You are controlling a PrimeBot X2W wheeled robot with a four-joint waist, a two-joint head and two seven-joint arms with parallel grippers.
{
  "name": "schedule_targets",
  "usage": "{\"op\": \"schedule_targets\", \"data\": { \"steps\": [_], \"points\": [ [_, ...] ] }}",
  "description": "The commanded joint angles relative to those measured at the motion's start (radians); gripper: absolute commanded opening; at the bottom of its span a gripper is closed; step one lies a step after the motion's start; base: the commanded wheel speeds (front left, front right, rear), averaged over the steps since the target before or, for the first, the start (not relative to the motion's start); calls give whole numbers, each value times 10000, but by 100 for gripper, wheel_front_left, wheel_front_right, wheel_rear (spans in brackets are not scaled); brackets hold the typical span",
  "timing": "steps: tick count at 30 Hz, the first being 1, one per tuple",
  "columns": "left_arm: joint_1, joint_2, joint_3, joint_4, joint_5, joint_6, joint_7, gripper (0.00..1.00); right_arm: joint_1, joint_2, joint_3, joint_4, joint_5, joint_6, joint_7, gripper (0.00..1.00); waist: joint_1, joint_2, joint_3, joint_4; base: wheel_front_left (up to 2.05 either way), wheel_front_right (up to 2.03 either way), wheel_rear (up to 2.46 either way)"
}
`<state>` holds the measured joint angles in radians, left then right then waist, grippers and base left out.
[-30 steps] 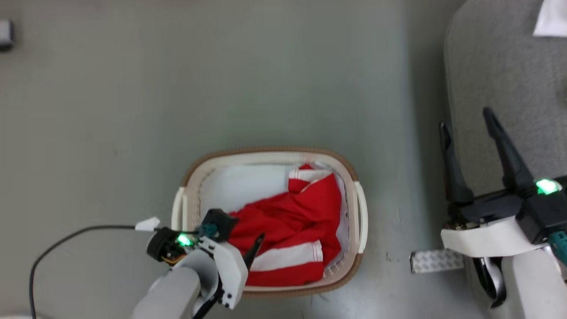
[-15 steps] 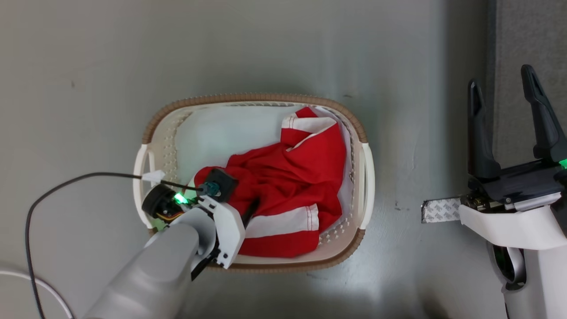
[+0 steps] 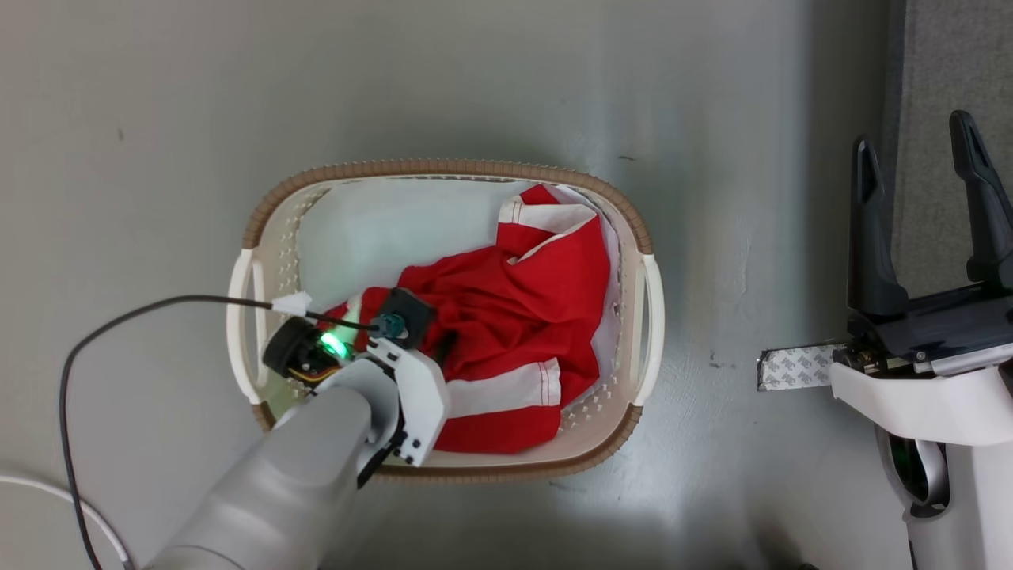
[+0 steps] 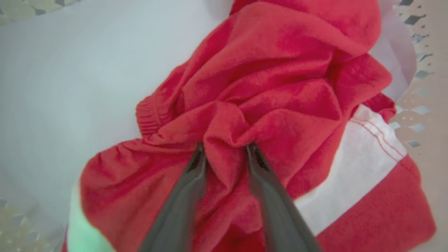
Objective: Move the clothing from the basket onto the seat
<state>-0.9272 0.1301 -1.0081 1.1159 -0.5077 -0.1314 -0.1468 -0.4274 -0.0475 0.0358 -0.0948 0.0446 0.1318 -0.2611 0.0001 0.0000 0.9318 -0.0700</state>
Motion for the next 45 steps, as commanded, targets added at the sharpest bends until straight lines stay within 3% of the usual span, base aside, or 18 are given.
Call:
{"op": "schedule_targets", "data": {
  "steps": [1, 10, 15, 21, 31, 45],
  "points": [
    [-76, -40, -42, -36, -148, 7, -91, 0, -22, -15, 7, 43, 9, -23, -18, 100, -1, 0, -52, -6, 0, 0, 0],
    [392, 44, 178, -574, -1629, 9, -1023, 0, 287, -16, -2, 497, 429, -24, -18, 100, -1, 0, -1448, 79, 0, 0, 0],
    [1074, 318, 739, -1343, -2356, 9, -1172, 0, 726, -16, -105, 924, 553, -22, -18, 100, -1, 0, -2930, 287, 0, 0, 0],
    [2450, 877, 1967, -3074, -2275, 161, -1172, 0, 1423, -18, -20, 1525, 754, -22, -18, 100, -1, 0, -4968, 380, 0, 0, 0],
    [4374, 1761, 3073, -6238, -1783, 1281, -1177, 0, 2698, -21, 191, 2393, 1002, -22, -18, 100, -1, 0, -7784, 589, 0, 0, 0],
    [4203, 2965, 3685, -10382, -1441, 3116, 111, 0, 3718, -16, 685, 2900, 1337, -22, -18, 100, -1, 0, -9586, 858, 0, 0, 0]
  ]
}}
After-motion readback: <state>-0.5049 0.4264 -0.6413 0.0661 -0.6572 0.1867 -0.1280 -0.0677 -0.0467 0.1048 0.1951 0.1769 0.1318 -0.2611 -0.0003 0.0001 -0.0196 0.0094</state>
